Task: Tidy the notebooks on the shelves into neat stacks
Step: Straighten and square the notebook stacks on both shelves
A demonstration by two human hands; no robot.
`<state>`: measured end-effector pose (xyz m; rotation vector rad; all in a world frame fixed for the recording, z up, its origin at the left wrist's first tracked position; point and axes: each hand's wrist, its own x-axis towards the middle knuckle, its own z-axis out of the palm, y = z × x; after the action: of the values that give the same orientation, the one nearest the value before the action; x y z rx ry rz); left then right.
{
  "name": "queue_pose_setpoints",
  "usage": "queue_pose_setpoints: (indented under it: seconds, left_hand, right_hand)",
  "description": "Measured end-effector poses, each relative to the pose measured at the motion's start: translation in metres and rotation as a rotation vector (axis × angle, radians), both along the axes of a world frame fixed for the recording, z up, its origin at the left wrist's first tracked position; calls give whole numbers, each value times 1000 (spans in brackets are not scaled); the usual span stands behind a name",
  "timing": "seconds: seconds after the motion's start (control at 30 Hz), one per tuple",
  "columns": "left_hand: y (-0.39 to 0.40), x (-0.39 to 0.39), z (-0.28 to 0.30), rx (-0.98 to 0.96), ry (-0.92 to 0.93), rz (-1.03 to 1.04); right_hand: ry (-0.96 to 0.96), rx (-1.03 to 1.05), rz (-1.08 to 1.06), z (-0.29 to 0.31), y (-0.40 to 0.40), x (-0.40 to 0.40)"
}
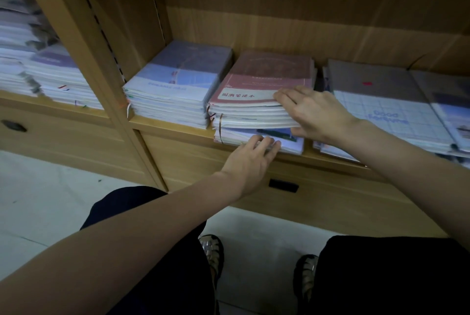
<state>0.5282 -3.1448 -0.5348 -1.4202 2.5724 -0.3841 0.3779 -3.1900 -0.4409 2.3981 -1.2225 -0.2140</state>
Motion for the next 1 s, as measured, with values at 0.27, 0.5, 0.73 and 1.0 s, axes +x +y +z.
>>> queue_pose_setpoints:
  seconds: [0.27, 0.5, 0.73, 1.0]
  left_hand:
    - [15, -3, 7, 0, 137, 18]
    - [19, 1, 4, 7, 180, 26]
    - [20, -2, 6, 29, 203, 64]
    - [18, 47, 37, 6, 583, 117]
  right_hand:
    - [49, -42, 13, 8, 16, 18]
    - [-60, -39, -73, 15, 27, -3]
    - [-132, -119, -18, -28, 41, 0]
    - [-139, -87, -100, -36, 35, 0]
